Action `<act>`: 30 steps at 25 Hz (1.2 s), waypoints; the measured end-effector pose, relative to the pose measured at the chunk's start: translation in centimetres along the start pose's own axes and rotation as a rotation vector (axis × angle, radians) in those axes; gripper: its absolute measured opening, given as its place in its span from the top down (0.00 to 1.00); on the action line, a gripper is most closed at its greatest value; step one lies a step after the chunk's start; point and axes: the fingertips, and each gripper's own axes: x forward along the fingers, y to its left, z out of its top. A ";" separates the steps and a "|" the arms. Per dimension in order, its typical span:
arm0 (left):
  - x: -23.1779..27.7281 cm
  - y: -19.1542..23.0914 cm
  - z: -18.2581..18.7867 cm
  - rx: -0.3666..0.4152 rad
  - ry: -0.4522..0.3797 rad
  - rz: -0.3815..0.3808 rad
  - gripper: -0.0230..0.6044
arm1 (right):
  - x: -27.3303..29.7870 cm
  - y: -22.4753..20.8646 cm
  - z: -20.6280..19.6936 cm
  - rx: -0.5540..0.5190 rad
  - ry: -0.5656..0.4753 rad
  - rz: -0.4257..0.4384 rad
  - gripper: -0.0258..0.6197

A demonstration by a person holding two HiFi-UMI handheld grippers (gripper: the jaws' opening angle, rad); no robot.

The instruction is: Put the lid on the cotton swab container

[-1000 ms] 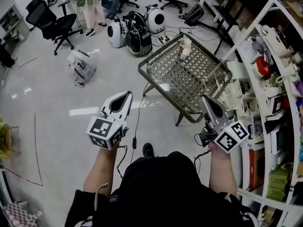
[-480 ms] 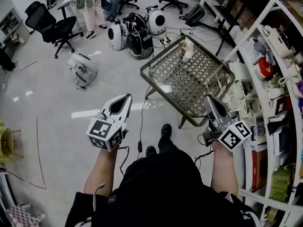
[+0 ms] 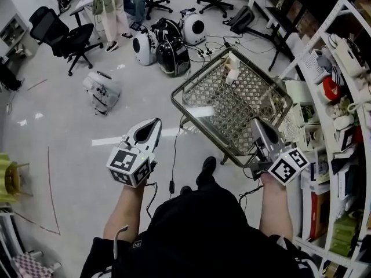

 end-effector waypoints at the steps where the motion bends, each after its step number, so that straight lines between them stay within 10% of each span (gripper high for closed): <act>1: 0.9 0.1 0.0 -0.002 0.006 -0.001 0.95 | 0.4 -0.9 0.2 0.004 0.001 -0.004 0.94; 17: 17.7 -2.5 4.4 0.051 0.051 -0.058 0.95 | 4.9 -15.9 3.5 0.110 -0.017 -0.007 0.94; 30: 23.4 -4.0 6.4 0.078 0.057 -0.108 0.95 | 5.1 -19.0 4.8 0.147 -0.060 -0.027 0.94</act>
